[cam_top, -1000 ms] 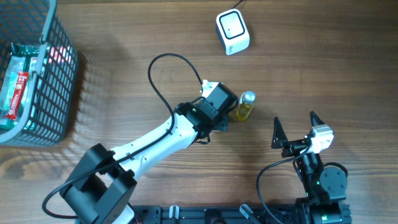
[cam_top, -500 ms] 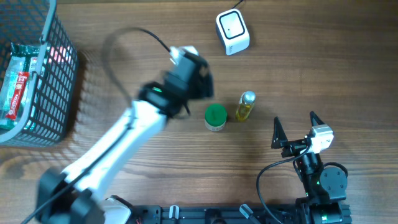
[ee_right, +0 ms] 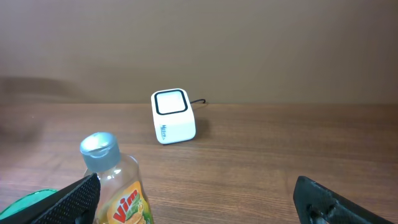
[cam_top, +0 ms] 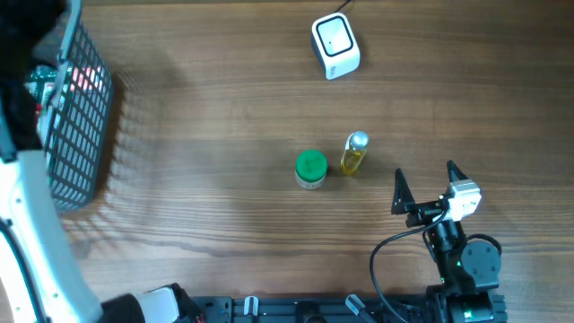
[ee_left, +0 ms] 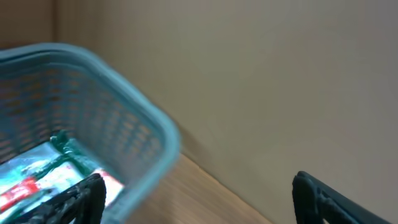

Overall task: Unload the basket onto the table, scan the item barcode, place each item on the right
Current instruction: 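Reach into the basket and grasp the red-orange snack pack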

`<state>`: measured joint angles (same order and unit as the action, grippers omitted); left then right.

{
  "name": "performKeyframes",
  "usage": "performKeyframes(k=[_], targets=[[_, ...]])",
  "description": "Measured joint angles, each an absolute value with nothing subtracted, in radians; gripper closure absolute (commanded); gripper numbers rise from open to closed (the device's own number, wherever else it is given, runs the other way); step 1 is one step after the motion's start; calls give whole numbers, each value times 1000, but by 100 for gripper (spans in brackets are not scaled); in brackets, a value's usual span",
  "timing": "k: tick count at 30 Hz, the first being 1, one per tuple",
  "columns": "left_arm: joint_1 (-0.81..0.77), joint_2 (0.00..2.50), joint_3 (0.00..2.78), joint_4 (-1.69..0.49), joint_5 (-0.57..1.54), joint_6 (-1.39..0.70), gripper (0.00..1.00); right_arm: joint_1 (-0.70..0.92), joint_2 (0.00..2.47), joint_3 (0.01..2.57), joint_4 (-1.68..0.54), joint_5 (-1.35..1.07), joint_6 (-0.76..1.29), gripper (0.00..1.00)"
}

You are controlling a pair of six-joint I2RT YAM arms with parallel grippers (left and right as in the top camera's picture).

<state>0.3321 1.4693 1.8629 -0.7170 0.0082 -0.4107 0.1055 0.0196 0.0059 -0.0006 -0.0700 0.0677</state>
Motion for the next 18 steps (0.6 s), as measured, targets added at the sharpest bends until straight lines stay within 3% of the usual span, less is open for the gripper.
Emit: performKeyframes(k=[2, 6, 7, 9, 12, 18], targets=[[423, 1526, 1866, -719, 52, -432, 0, 105, 20, 6, -1, -70, 68, 0], [515, 1698, 1865, -714, 130, -451, 0, 105, 20, 6, -1, -70, 68, 0], [525, 1739, 1865, -708, 139, -451, 2, 105, 20, 6, -1, -70, 68, 0], [536, 1808, 1864, -703, 150, -452, 18, 105, 20, 6, -1, -70, 68, 0], [537, 1913, 1864, -674, 166, -465, 30, 105, 20, 6, -1, -70, 68, 0], [537, 2046, 1864, -636, 175, -537, 34, 105, 20, 6, -1, -70, 68, 0]])
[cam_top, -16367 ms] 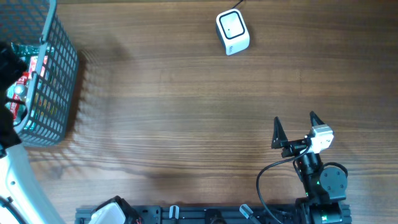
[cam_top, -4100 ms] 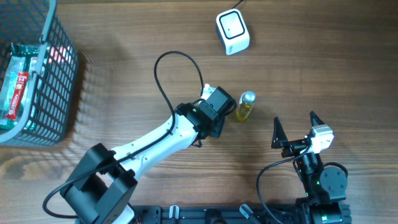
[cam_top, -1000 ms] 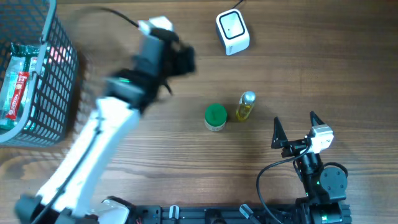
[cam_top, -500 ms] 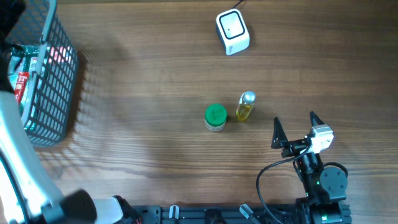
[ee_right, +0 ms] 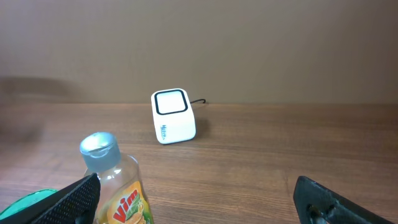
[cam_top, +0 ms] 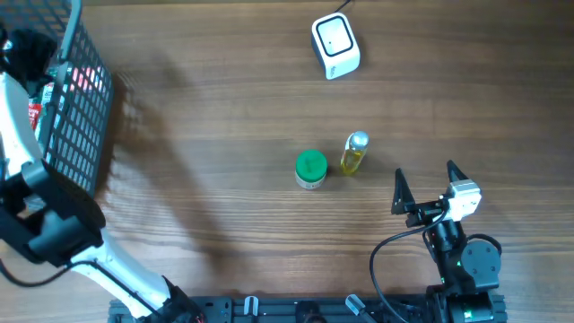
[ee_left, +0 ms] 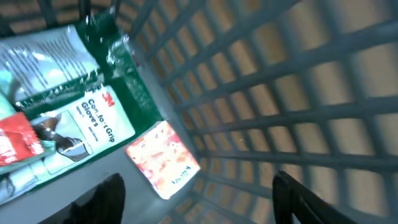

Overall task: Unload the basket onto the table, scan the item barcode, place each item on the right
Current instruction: 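Reach into the basket and grasp the red-orange snack pack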

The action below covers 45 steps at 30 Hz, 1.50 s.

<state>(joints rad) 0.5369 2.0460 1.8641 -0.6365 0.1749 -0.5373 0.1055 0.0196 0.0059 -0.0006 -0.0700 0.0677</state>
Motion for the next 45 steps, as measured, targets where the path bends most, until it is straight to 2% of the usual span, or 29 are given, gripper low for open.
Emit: performKeyframes(k=[8, 20, 26, 29, 31, 32, 34, 37, 39, 43, 45], targets=[[537, 2182, 1864, -620, 181, -579, 36, 105, 20, 6, -1, -70, 68, 0], [529, 2255, 1863, -609, 182, -587, 48, 105, 20, 6, -1, -70, 68, 0], [524, 2266, 1865, -630, 169, -587, 48, 105, 20, 6, -1, -70, 68, 0], [524, 2277, 1873, -644, 162, -588, 51, 105, 20, 6, -1, -70, 68, 0], [525, 2297, 1874, -649, 155, -589, 61, 105, 20, 6, -1, -70, 68, 0], [526, 2313, 1874, -651, 152, -592, 61, 105, 20, 6, -1, -70, 68, 0], [527, 2321, 1876, -647, 144, -590, 54, 105, 20, 6, -1, -70, 68, 0], [524, 2321, 1878, -643, 140, -590, 52, 105, 20, 6, -1, -70, 68, 0], [524, 2321, 1879, -643, 140, -590, 60, 105, 20, 6, -1, -70, 68, 0], [524, 2321, 1879, -663, 133, -593, 96, 105, 20, 6, -1, -70, 68, 1], [524, 2320, 1879, -666, 133, -592, 96, 105, 20, 6, -1, -70, 68, 0]])
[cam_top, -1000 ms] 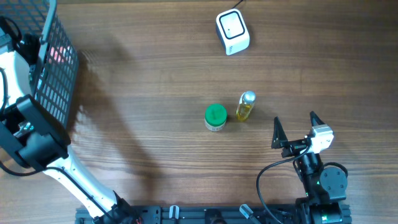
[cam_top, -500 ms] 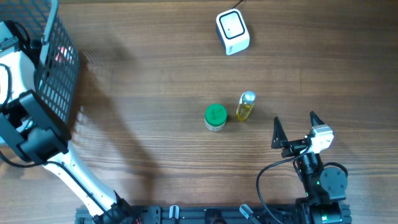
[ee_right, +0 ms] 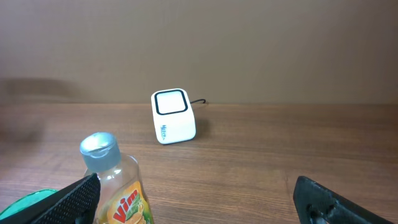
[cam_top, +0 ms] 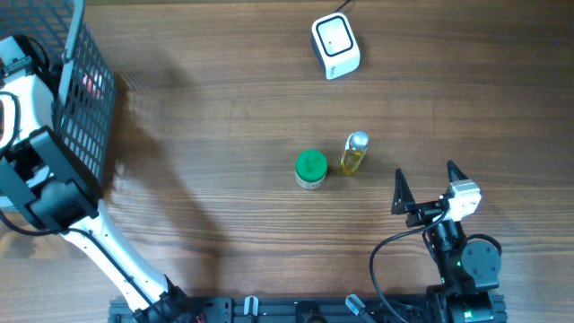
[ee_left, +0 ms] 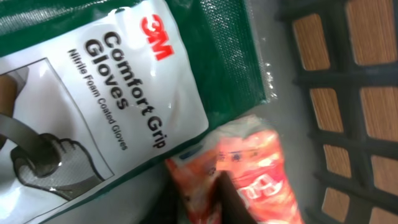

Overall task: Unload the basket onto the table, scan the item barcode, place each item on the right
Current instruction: 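Reach into the basket and grasp the red-orange snack pack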

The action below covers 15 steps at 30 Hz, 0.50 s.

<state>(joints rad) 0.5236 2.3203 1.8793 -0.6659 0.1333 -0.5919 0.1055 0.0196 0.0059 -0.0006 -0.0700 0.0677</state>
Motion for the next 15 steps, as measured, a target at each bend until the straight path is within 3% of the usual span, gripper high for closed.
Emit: performKeyframes(k=[8, 15], targets=[[525, 2255, 1865, -711, 101, -589, 96, 105, 20, 6, -1, -70, 68, 0], [526, 1905, 1860, -764, -10, -589, 96, 105, 20, 6, -1, -70, 68, 0]])
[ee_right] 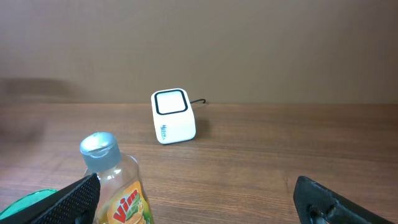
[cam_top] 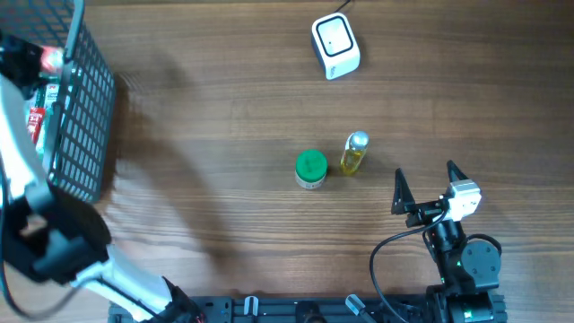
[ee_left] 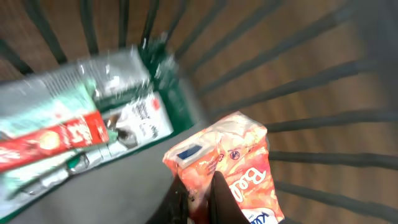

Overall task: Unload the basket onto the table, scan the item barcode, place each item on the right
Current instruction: 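Reach into the basket and grasp the red-orange snack pack, then hold the snack pack under the white scanner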

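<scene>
My left gripper (ee_left: 199, 200) is shut on an orange-red soft packet (ee_left: 231, 155) and holds it up inside the dark wire basket (cam_top: 85, 117), clear of the basket floor. From overhead the packet (cam_top: 52, 59) shows as a red spot at the basket's upper left. The white barcode scanner (cam_top: 334, 45) stands at the far middle of the table, also visible to the right wrist as the scanner (ee_right: 172, 116). My right gripper (cam_top: 423, 187) rests open at the near right, with nothing between its fingers.
A green glove pack (ee_left: 134, 121) and a red-and-white packet (ee_left: 56, 140) lie on the basket floor. A green-lidded jar (cam_top: 310, 167) and a yellow Vim bottle (cam_top: 354, 154) stand mid-table, just in front of the right gripper.
The left gripper was down on the orange packet lying beside the glove pack; now it holds the packet raised off the basket floor. The right arm has not moved.
The left gripper was open beside the basket's rim, then open inside the basket above the orange packet, then down at the packet. Now it is shut on the packet and holds it lifted. The right gripper stayed open and still throughout.
</scene>
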`<state>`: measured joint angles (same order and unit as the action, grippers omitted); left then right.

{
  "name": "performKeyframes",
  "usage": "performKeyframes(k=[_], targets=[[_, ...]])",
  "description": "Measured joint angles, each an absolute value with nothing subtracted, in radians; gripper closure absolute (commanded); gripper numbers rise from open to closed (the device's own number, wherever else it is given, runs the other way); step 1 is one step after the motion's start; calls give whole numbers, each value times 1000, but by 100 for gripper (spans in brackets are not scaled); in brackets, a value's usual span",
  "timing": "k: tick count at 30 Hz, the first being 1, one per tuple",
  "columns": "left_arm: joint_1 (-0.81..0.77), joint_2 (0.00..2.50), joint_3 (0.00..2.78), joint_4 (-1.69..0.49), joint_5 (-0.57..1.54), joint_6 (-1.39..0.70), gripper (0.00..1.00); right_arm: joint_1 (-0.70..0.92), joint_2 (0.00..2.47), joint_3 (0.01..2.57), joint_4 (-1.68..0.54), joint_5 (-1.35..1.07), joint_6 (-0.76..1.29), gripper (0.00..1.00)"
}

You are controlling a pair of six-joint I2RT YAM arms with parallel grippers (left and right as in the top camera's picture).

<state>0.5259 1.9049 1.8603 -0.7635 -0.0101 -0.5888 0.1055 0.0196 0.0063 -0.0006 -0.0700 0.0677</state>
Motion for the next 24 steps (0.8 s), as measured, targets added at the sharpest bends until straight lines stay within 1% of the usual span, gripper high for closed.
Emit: performKeyframes(k=[6, 10, 13, 16, 19, 23, 24], targets=[[526, 1673, 1860, -795, -68, -589, 96, 105, 20, 6, -1, -70, 68, 0], [513, 1539, 1861, -897, -121, -588, 96, 105, 20, 6, -1, -70, 68, 0], [447, 1479, 1863, -1017, -166, -579, 96, 105, 20, 6, -1, -70, 68, 0], [331, 1461, 1863, -1138, -177, -574, 96, 105, 20, 6, -1, -70, 68, 0], [184, 1462, 1863, -1268, -192, -569, 96, 105, 20, 6, 0, -70, 68, 0], [-51, 1485, 1863, -1385, -254, -581, 96, 105, 20, 6, -1, -70, 68, 0], [-142, 1511, 1863, -1408, -286, -592, 96, 105, 20, 6, -1, -70, 68, 0]])
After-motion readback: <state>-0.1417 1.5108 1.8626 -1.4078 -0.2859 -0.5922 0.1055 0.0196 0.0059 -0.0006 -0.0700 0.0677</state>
